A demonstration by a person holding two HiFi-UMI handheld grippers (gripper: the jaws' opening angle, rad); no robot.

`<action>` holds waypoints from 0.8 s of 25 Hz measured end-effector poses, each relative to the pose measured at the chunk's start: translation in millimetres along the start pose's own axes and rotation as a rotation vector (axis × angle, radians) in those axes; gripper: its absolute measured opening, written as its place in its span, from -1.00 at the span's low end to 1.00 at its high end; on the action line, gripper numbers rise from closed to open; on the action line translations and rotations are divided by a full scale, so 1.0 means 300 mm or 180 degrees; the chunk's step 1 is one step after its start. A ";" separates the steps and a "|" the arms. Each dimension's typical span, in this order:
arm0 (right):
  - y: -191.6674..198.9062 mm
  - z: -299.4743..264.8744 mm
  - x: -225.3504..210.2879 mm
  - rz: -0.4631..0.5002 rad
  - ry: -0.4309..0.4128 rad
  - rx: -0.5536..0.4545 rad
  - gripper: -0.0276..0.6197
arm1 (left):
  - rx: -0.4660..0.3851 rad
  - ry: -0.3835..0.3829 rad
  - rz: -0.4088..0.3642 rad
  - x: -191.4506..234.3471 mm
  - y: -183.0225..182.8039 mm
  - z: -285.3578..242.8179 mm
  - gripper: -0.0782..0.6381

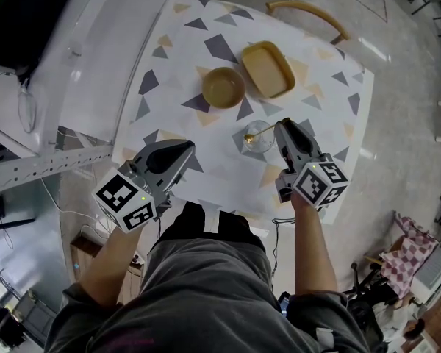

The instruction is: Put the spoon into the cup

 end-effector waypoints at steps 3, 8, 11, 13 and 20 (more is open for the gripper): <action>-0.005 0.018 0.006 0.0006 0.0005 -0.0032 -0.60 | -0.0017 0.0016 -0.0025 -0.012 -0.007 0.006 -0.74; -0.003 0.056 0.011 0.0010 0.0042 -0.0070 -0.58 | -0.0041 0.0057 -0.0055 -0.034 -0.013 0.017 -0.74; -0.003 0.083 0.018 0.0016 0.0069 -0.0100 -0.58 | -0.0053 0.0079 -0.0074 -0.048 -0.019 0.023 -0.74; -0.004 0.107 0.023 0.0019 0.0088 -0.0126 -0.58 | -0.0069 0.0102 -0.0095 -0.063 -0.026 0.026 -0.74; 0.003 0.191 0.049 0.0050 0.0129 -0.0186 -0.58 | -0.0126 0.0188 -0.0170 -0.113 -0.054 0.036 -0.74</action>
Point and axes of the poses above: the fingertips, and each gripper's own axes: z backward along the fingers, x to its left, y out of its underside, the point moved 1 cm from there along z, backward along the fingers, and after that the axes turned 8 degrees about -z, right-handed, at the moved point
